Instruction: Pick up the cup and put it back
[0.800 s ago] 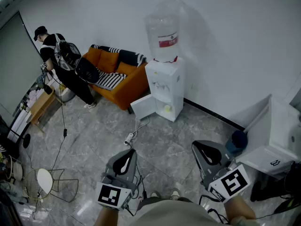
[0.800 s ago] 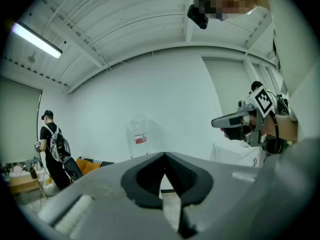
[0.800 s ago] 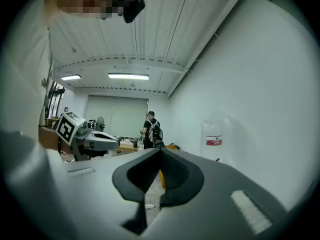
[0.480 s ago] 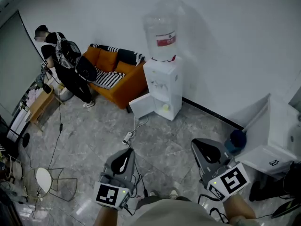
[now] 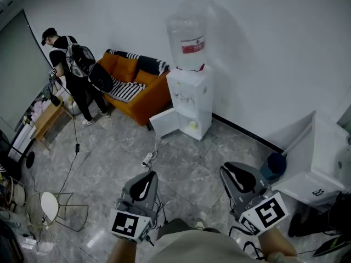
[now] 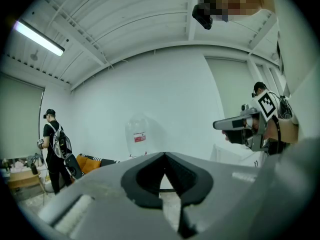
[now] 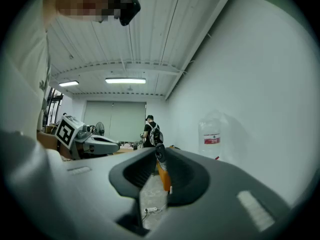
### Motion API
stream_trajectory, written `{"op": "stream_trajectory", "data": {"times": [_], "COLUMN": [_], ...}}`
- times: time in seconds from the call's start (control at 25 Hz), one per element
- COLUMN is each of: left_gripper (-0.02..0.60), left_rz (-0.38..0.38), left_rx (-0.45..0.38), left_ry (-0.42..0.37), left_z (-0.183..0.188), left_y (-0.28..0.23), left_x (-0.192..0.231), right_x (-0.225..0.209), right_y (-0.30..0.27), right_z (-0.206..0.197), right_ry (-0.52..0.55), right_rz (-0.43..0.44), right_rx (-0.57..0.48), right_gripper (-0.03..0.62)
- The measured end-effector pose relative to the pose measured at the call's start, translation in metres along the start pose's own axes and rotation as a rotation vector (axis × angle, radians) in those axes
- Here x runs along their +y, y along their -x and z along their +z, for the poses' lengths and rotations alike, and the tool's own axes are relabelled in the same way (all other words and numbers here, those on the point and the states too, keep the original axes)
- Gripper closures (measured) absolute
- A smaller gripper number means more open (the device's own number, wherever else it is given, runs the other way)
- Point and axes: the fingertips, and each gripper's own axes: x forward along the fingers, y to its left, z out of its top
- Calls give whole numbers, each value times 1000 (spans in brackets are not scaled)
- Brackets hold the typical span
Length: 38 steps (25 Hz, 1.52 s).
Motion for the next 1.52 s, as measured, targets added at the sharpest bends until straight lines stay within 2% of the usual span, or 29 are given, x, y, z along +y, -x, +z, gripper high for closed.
{"op": "stream_trajectory", "data": {"times": [0.04,0.08,0.2,0.48,0.92,1.2,1.36,1.52], "left_gripper": [580,580,580,580,580,580,580,580], "left_rz": [0,1,3,2,6,-4,-27,-32], "left_rx": [4,9,19,3,-5,30,42,61], "left_ry": [-1,-1,-3,-18,-47,-29,-46,-13], "left_z": [-1,-2,-4,1,-13,-39,-46,-48], "left_y": [-1,-2,-7,-25,-52,-83,-106,-138], "left_x": [-1,-3,-3,-1,21,59,89,127], "right_x": [-2,-4,-12,-27,-35,-35,-45,-60], "right_y": [1,1,2,-5,-43,-100,-137,-184], "right_z": [3,6,11,7,-11,-30,-38,-45], "right_ry": [-2,-3,-2,-23,6,-8,-26,-42], "right_rz": [-4,-7,-21,-18,20,49,38,20], "right_rx": [-18,-34,-58,-53,-40,-18,4,36], "right_gripper": [458,375,336,330,326,313,312,312]}}
